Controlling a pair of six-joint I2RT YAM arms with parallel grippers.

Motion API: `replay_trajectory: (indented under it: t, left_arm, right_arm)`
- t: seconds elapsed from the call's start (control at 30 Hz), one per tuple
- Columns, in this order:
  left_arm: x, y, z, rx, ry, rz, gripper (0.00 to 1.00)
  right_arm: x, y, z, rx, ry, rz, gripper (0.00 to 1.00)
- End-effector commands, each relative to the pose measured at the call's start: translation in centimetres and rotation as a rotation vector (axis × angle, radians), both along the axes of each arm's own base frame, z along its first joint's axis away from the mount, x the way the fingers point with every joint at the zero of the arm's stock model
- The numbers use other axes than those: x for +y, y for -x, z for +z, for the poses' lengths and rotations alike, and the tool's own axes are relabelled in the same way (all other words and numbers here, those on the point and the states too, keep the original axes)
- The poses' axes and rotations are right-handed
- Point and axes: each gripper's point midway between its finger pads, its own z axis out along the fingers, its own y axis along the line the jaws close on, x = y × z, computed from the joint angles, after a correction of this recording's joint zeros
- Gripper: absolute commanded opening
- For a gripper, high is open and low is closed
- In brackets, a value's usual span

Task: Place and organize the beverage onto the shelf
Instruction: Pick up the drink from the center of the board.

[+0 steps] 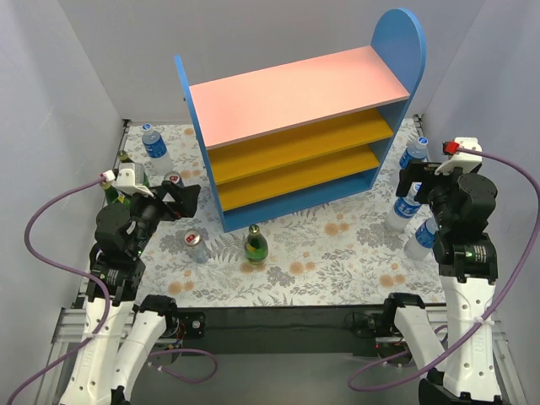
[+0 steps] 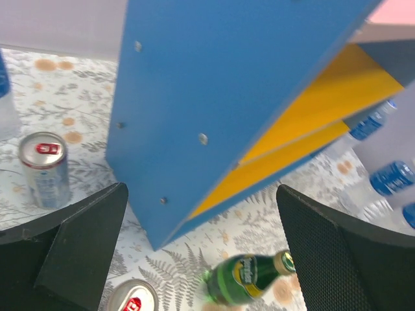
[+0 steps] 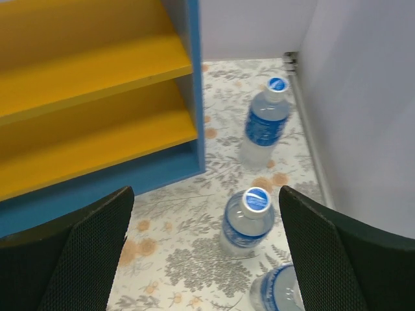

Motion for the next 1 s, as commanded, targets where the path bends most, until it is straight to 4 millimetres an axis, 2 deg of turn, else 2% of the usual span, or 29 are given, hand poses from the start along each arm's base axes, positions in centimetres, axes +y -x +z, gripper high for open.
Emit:
replay_trajectory:
  t: [0.0,0.07,0.1,0.13,0.17,0.3,0.4,0.47,0.5,0.53,0.57,0.6,0.67,0.7,0.77,0.8,0.83,0.97]
  left_arm:
    - [-2.5,2.0,0.3,0.006,0.001,-0.16,0.98]
    - [-3.1,2.4,0.2,0.007,-0.001,-0.196,0.98]
    - [-3.7,2.8,0.1,0.013,0.004,-0.231,0.98]
    - [-4.0,3.0,0.2,0.011,0.003,-0.253,0.98]
    - [-4.4,3.3,0.2,0.011,0.002,-0.28,0.98]
    - [-6.1,4.5,0.2,0.026,0.001,-0.394,0.98]
    - [-7.4,5.3,-0.6,0.074,0.009,-0.476,0.98]
    - [-8.2,6.1,-1.3,0.11,0.018,-0.539,0.98]
    - [-8.5,6.1,-1.8,0.136,0.027,-0.558,0.98]
    - [-8.7,6.3,-2.3,0.159,0.033,-0.575,0.98]
    - [-9.2,6.9,-2.7,0.179,0.044,-0.618,0.98]
    - [-9.5,7.1,-3.0,0.198,0.054,-0.636,0.98]
    - [-9.7,7.6,-3.7,0.23,0.069,-0.661,0.98]
    - [-9.7,7.7,-3.7,0.23,0.069,-0.659,0.98]
    - [-9.4,8.2,-3.7,0.222,0.072,-0.648,0.98]
    - [-9.3,8.2,-3.6,0.218,0.071,-0.639,0.98]
    - [-9.2,8.4,-3.3,0.208,0.072,-0.635,0.98]
    - [-8.7,8.3,-3.6,0.231,0.087,-0.59,0.98]
  right_arm:
    - [3.8,0.2,1.3,-0.017,-0.066,0.198,0.99]
    - [5.8,0.3,0.3,0.0,-0.003,0.36,0.99]
    - [9.0,1.5,0.0,-0.007,0.008,0.582,0.99]
    - [10.8,2.5,-1.3,0.018,0.029,0.734,0.98]
    - [13.4,4.7,-1.7,-0.057,0.132,1.006,0.98]
    - [15.8,7.7,-3.1,-0.127,0.155,1.27,0.98]
    - [16.9,8.6,-4.7,-0.138,0.135,1.375,0.98]
    - [17.5,8.3,-6.0,-0.114,0.151,1.405,0.98]
    - [18.6,8.7,-6.6,-0.11,0.171,1.456,0.98]
    - [19.2,8.2,-7.6,-0.068,0.174,1.473,0.98]
    - [19.5,6.9,-8.5,-0.03,0.238,1.43,0.98]
    - [21.1,7.7,-9.0,-0.017,0.269,1.493,0.98]
    - [22.6,6.6,-9.6,0.026,0.31,1.507,0.98]
    - [24.0,6.9,-9.6,0.019,0.324,1.549,0.98]
    - [25.9,6.0,-10.2,0.033,0.374,1.57,0.98]
    - [27.8,6.7,-10.0,-0.004,0.401,1.614,0.99]
    - [28.8,6.5,-11.0,0.033,0.395,1.627,0.98]
    - [32.7,6.2,-11.3,0.033,0.36,1.656,0.98]
